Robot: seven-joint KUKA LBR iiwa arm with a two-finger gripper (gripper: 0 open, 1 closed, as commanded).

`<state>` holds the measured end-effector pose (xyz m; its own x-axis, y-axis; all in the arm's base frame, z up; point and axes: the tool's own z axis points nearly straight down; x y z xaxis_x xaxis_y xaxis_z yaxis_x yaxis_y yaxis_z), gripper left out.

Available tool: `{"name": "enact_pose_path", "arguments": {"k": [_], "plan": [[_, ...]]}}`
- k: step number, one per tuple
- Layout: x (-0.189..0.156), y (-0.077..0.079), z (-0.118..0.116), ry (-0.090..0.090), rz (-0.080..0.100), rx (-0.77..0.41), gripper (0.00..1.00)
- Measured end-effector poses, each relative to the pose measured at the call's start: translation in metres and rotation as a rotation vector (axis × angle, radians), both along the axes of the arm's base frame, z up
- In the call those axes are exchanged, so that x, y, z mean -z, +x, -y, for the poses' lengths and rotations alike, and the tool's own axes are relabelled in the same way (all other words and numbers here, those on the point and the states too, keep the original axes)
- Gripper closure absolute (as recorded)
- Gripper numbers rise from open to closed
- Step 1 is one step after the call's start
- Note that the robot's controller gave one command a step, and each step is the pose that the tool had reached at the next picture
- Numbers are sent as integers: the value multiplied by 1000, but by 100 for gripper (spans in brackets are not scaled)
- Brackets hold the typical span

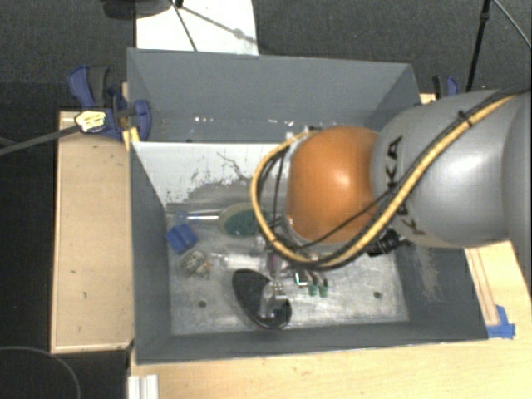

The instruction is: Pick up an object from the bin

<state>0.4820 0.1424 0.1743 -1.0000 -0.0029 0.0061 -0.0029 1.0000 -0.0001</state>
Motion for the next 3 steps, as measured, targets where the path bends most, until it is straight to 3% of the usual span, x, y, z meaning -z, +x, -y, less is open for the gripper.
{"name": "enact_pose_path", "arguments": {"k": [1,2,3], "plan": [[103,-3,51,4,12,239,0],[102,-3,-23,5,12,270,0],[104,-3,-110,-1,8,373,0]]}}
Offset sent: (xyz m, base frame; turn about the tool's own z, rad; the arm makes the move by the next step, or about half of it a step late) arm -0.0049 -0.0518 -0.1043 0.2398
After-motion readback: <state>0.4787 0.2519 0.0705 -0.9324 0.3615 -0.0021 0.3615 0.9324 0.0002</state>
